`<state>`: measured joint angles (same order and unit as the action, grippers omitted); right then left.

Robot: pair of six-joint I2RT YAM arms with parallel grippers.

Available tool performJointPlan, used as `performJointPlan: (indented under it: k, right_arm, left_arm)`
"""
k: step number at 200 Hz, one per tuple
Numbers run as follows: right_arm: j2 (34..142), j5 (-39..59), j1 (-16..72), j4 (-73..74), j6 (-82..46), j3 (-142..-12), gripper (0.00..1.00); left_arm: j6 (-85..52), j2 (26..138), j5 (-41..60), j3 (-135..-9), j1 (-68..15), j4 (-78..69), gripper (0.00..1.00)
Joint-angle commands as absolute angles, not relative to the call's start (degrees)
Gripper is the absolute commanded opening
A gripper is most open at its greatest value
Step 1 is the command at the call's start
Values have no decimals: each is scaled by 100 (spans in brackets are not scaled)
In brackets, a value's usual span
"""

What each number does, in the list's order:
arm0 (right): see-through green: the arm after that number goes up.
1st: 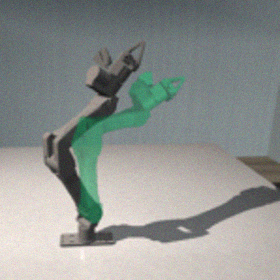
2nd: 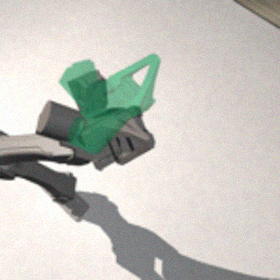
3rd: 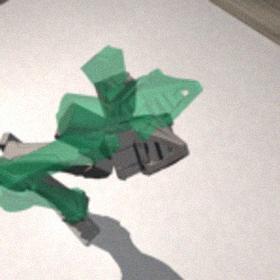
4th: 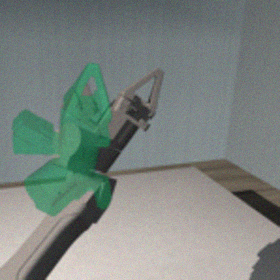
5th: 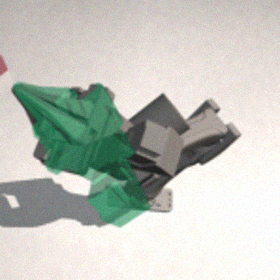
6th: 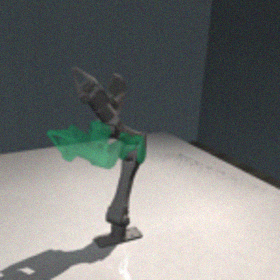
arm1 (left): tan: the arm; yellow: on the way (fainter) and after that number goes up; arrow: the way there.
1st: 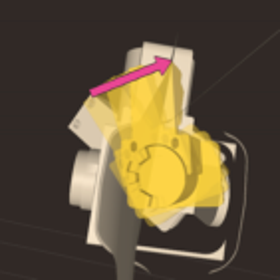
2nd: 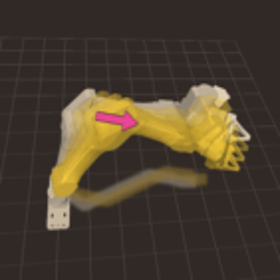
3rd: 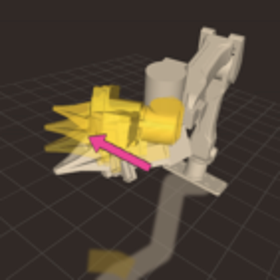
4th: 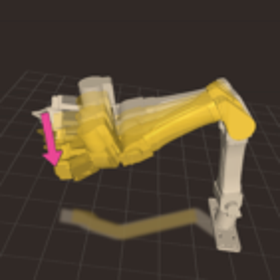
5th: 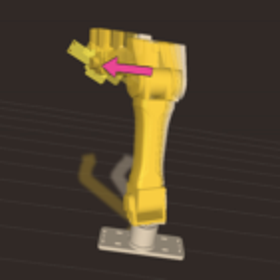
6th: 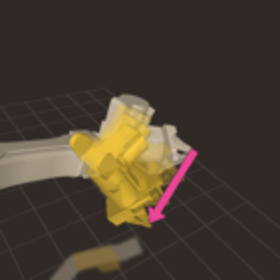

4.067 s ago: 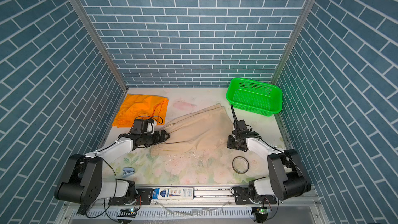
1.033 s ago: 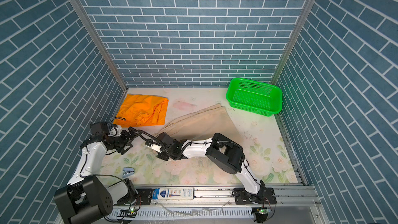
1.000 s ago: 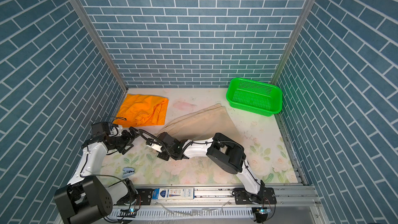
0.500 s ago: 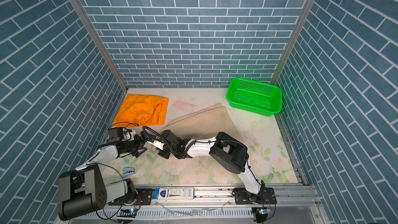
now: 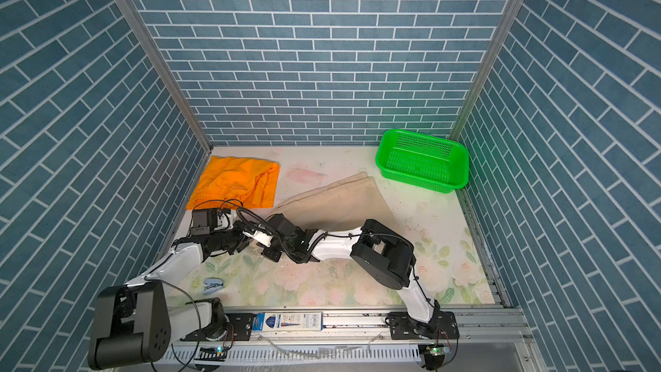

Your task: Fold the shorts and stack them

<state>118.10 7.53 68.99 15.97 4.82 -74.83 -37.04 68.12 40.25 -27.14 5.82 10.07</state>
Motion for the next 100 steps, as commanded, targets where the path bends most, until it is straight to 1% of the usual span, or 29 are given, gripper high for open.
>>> performJointPlan:
  k: [1,6,11,22,27,35,47,54,73,92,100]
  right_arm:
    - [11502,791,6915,1881,317,-7382,0]
    - [11497,795,6917,1867,288,-7383,1]
    - [11483,820,6913,1845,246,-7378,8]
    - [11380,867,6904,1784,113,-7321,16]
    - [11287,882,6887,1771,27,-7251,18]
    - [11056,934,6850,1810,-154,-7045,25]
    - [10626,1033,6748,1910,-456,-6669,30]
    - [10290,1062,6674,1863,-622,-6445,38]
    - [9268,972,6451,1167,-871,-5996,39]
    - [8400,767,6157,292,-1076,-5680,37]
    - [8172,747,5982,-108,-1163,-5629,35]
  left_arm:
    - [-3562,6802,3955,-2825,478,1297,22]
    - [-3549,6804,3955,-2852,458,1340,11]
    - [-3530,6798,3942,-2876,449,1401,0]
    - [-3463,6726,3892,-2987,439,1615,0]
    - [-3411,6677,3857,-3061,435,1761,0]
    - [-3314,6580,3773,-3212,431,2054,0]
    - [-3149,6411,3640,-3495,431,2566,0]
    - [-3053,6330,3589,-3657,431,2845,0]
    - [-2777,6153,3559,-4173,431,3601,0]
    - [-2502,6056,3549,-4621,431,4224,0]
    - [-2365,6031,3539,-4819,426,4498,0]
